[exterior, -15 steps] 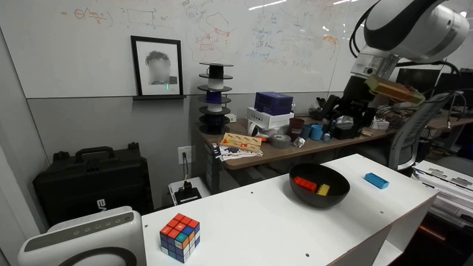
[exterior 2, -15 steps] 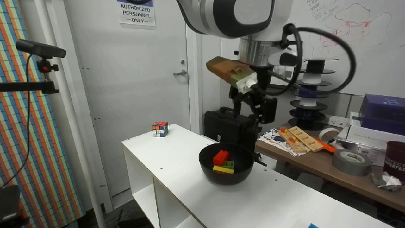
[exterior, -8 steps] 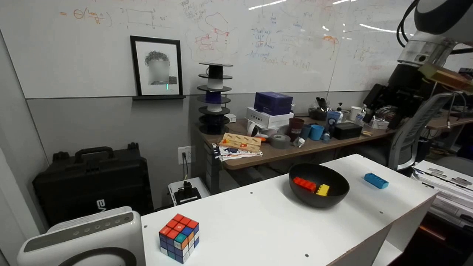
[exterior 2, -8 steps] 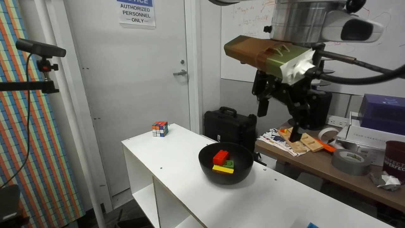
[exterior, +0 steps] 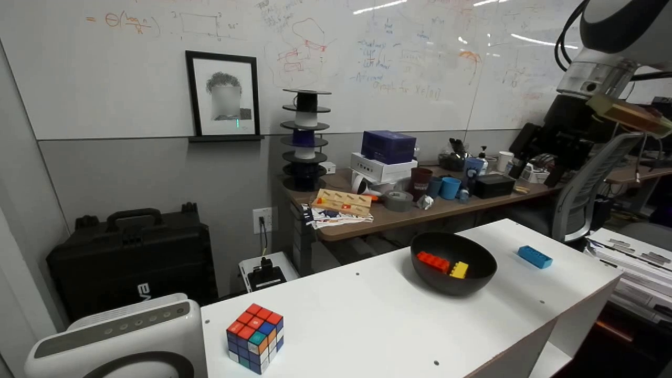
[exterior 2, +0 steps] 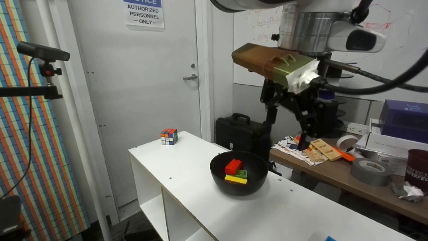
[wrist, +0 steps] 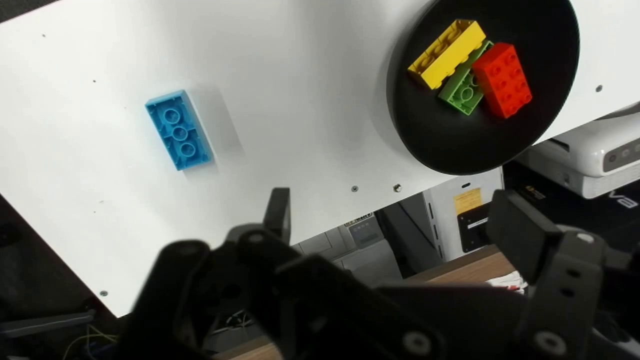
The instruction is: Put the green, yellow, orange and blue lego bricks in the black bowl
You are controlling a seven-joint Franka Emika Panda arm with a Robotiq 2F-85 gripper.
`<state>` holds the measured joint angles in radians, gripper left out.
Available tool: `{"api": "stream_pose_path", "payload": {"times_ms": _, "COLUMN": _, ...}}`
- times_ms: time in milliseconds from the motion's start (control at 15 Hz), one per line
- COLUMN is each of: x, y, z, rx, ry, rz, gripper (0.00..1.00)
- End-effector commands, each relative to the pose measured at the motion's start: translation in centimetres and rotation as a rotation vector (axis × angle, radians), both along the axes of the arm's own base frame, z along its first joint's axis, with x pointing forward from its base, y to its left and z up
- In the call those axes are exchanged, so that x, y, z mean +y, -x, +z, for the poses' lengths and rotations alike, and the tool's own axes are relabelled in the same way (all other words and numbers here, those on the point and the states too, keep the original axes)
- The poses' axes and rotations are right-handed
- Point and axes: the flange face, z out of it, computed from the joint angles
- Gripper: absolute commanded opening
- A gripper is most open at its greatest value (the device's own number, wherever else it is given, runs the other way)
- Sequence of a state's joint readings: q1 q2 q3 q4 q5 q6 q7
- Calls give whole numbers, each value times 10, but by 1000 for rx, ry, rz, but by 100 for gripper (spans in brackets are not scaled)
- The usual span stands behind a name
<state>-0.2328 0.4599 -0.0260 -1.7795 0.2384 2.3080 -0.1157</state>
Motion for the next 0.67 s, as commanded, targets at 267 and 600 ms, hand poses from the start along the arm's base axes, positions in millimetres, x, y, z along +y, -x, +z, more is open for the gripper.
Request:
{"api": "stream_pose_path", "payload": {"times_ms": 267, "x": -4, "y": 0, "z": 1, "rx": -1, "ry": -10, "rz": 10, "gripper": 100}}
{"api": "stream_pose_path", "payload": {"times_ms": 600, "x": -37, "y": 10, "z": -12, "rx": 40, "ry": -94, "rz": 64, "gripper": 100}}
